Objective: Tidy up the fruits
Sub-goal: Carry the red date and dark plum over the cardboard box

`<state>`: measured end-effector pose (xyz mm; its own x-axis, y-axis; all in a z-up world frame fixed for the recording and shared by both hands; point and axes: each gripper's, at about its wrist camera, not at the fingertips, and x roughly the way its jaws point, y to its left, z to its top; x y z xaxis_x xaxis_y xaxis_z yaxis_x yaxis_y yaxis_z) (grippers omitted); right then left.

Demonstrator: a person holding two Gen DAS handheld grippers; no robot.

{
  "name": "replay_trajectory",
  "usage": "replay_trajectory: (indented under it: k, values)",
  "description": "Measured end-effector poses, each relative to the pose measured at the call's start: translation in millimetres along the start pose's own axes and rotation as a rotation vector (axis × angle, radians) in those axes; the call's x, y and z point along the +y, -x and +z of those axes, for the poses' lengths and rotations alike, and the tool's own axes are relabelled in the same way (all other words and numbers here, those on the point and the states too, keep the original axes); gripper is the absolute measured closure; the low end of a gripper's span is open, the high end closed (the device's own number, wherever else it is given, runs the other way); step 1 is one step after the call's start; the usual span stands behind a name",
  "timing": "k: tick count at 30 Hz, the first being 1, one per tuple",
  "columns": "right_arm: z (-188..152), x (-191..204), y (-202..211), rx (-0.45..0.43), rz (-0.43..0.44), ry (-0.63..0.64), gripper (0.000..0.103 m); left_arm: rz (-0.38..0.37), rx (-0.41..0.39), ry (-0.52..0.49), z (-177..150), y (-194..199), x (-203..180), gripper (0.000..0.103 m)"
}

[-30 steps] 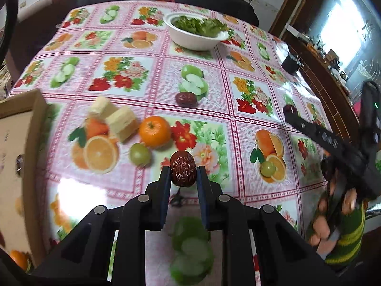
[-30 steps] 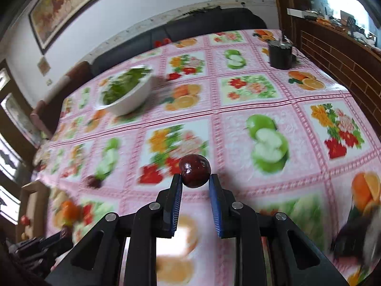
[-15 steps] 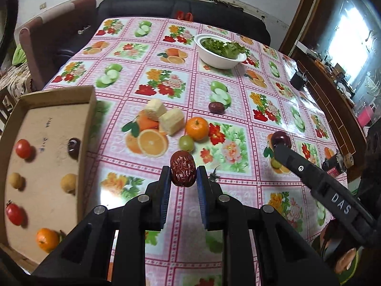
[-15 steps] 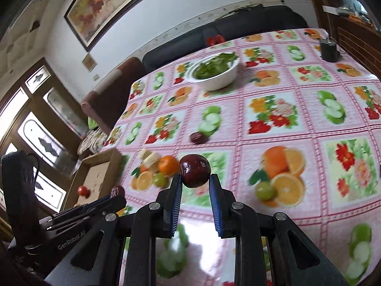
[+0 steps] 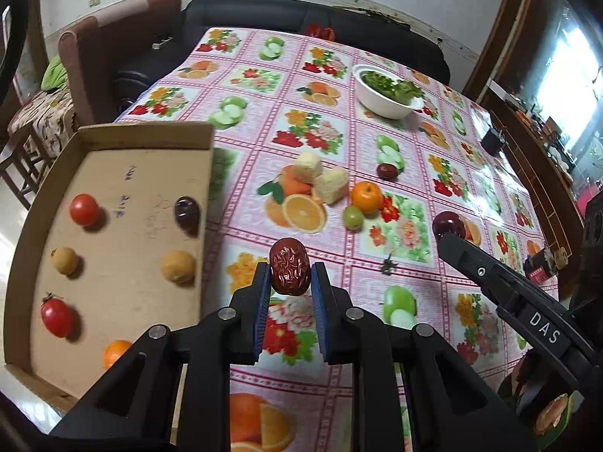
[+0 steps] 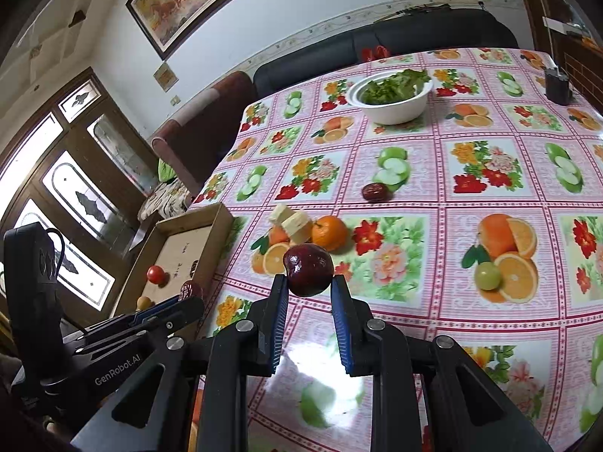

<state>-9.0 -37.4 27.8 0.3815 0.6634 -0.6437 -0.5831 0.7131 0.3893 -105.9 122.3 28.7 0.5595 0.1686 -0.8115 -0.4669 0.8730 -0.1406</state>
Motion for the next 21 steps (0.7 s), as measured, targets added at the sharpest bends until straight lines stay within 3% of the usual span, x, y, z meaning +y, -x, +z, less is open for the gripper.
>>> replay_trajectory:
  k: [21]
  values:
    - [2,59,-29,0.048,0.061,0.085,0.08,0.058,-0.019,0.095,-4,12,63,0.084]
